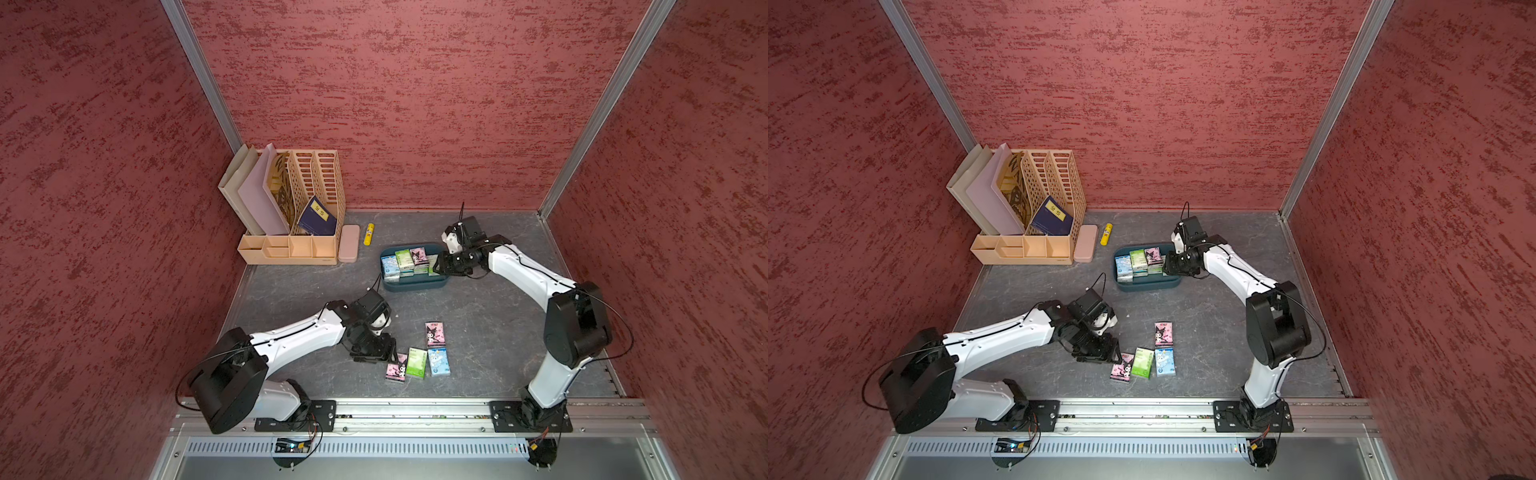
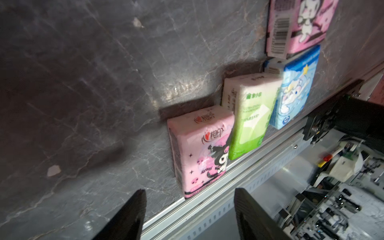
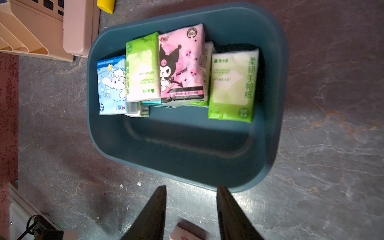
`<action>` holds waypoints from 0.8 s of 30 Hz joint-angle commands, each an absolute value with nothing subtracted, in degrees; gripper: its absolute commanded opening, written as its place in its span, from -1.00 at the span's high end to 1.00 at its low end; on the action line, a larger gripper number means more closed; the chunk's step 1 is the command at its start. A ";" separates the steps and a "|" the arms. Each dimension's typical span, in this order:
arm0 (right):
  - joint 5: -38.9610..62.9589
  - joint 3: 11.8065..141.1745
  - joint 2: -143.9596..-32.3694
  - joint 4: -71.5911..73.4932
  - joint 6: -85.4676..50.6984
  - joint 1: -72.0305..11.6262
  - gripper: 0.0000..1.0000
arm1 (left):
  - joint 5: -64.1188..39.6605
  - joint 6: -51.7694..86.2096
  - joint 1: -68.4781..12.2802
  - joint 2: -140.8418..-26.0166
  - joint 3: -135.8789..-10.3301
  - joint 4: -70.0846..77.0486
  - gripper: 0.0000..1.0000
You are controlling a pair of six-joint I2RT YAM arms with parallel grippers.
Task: Put the pocket tissues into the storage box
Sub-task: Pick up the pocket tissues from the center of the board.
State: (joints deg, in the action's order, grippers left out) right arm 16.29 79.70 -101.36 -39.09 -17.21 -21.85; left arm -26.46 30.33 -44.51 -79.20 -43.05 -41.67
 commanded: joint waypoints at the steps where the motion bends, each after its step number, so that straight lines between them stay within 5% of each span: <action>1: 15.84 80.84 -100.30 -40.39 -16.30 -21.59 0.13 | -25.35 29.93 -45.29 -80.97 -42.99 -40.48 -0.11; 8: 13.13 80.76 -97.03 -43.39 -15.43 -21.54 0.12 | -26.23 27.29 -45.50 -87.13 -44.76 -38.36 -0.07; 12: 12.14 80.20 -95.48 -44.78 -14.85 -21.62 0.12 | -26.54 26.96 -45.53 -88.05 -44.51 -37.36 0.33; 17: 12.23 79.89 -94.76 -45.18 -15.04 -21.59 0.12 | -26.54 27.08 -45.44 -88.15 -44.28 -36.81 0.41; 21: 12.28 80.02 -94.70 -45.25 -15.11 -21.57 0.12 | -26.72 27.12 -45.27 -88.27 -44.12 -36.65 0.97; 24: 12.30 80.16 -94.61 -45.31 -15.03 -21.53 0.12 | -27.02 27.20 -45.18 -88.40 -43.95 -36.44 1.00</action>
State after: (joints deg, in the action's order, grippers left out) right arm 13.39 79.81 -95.94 -44.42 -15.59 -21.85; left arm -29.04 27.51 -45.28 -87.74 -44.16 -37.36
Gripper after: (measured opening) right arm 0.442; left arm 0.057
